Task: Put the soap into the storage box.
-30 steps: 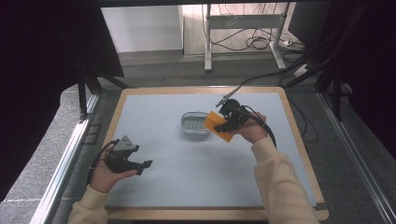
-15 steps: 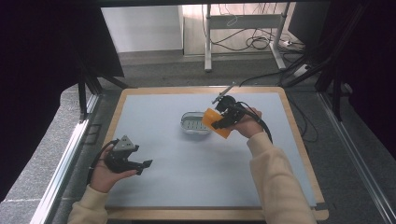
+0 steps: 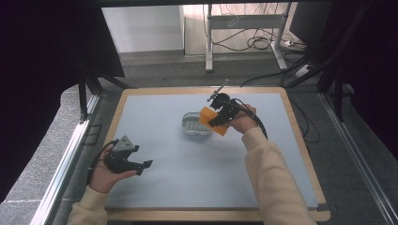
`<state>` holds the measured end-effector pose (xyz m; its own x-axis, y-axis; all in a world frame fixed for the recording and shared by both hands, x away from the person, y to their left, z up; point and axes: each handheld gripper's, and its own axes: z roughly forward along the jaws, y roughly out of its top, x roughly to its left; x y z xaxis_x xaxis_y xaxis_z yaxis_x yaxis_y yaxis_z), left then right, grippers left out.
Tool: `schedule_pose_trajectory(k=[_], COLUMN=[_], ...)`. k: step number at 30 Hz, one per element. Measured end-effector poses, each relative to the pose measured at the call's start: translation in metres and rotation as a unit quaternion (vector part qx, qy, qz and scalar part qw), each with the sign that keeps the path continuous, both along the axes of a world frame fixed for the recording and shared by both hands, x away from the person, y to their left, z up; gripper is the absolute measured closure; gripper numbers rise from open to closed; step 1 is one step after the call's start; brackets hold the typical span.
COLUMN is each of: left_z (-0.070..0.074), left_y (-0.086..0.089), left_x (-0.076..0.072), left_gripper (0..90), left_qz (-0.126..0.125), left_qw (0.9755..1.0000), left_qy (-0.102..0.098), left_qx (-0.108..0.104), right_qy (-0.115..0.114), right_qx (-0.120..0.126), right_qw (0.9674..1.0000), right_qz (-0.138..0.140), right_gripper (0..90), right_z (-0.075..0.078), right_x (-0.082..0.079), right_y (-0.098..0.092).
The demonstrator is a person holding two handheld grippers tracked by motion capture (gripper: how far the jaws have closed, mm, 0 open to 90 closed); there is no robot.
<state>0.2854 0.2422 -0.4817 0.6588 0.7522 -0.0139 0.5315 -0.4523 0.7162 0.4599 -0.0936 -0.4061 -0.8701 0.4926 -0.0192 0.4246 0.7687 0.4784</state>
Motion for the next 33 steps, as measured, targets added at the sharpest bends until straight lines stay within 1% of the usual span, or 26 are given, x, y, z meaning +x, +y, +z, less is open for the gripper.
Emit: schedule_pose_trajectory(k=[3, 8, 11, 20, 23, 25, 27, 31, 33], left_z=[0.001, 0.002, 0.002, 0.001, 0.002, 0.002, 0.001, 0.001, 0.001], left_y=[0.0, -0.001, -0.002, 0.0, 0.001, 0.001, 0.001, 0.001, 0.001], left_x=[0.0, -0.001, 0.0, 0.0, 0.0, 0.0, 0.0, 0.0, 0.001], left_gripper=[19.8, 19.8, 19.8, 19.8, 19.8, 19.8, 19.8, 19.8, 19.8], left_qz=[0.0, -0.001, -0.003, -0.001, -0.001, -0.001, -0.001, 0.0, 0.001], left_qw=[1.0, 1.0, 1.0, 1.0, 1.0, 1.0, 1.0, 1.0, 1.0], left_qy=[0.0, -0.002, -0.002, -0.001, -0.001, -0.001, -0.001, -0.001, -0.001], left_qx=[-0.001, -0.002, 0.002, 0.0, -0.001, 0.0, -0.001, -0.003, -0.003], right_qy=[0.004, -0.001, 0.0, 0.005, 0.002, 0.001, -0.001, 0.0, -0.001], right_qx=[0.001, -0.003, -0.003, -0.004, -0.009, -0.007, -0.009, -0.008, -0.013], right_qw=[1.0, 0.9999, 0.9998, 0.9997, 0.9994, 0.9992, 0.9987, 0.9982, 0.9978], right_qz=[0.004, 0.012, 0.017, 0.023, 0.034, 0.04, 0.051, 0.059, 0.064], right_gripper=[61.9, 61.9, 61.9, 61.9, 61.9, 61.9, 61.9, 61.9, 61.9], right_z=[-0.001, 0.0, -0.001, -0.004, -0.005, -0.005, -0.005, -0.006, -0.007], right_x=[0.003, 0.007, 0.009, 0.018, 0.021, 0.022, 0.023, 0.025, 0.027], right_y=[0.003, 0.008, 0.011, 0.018, 0.02, 0.022, 0.025, 0.029, 0.03])
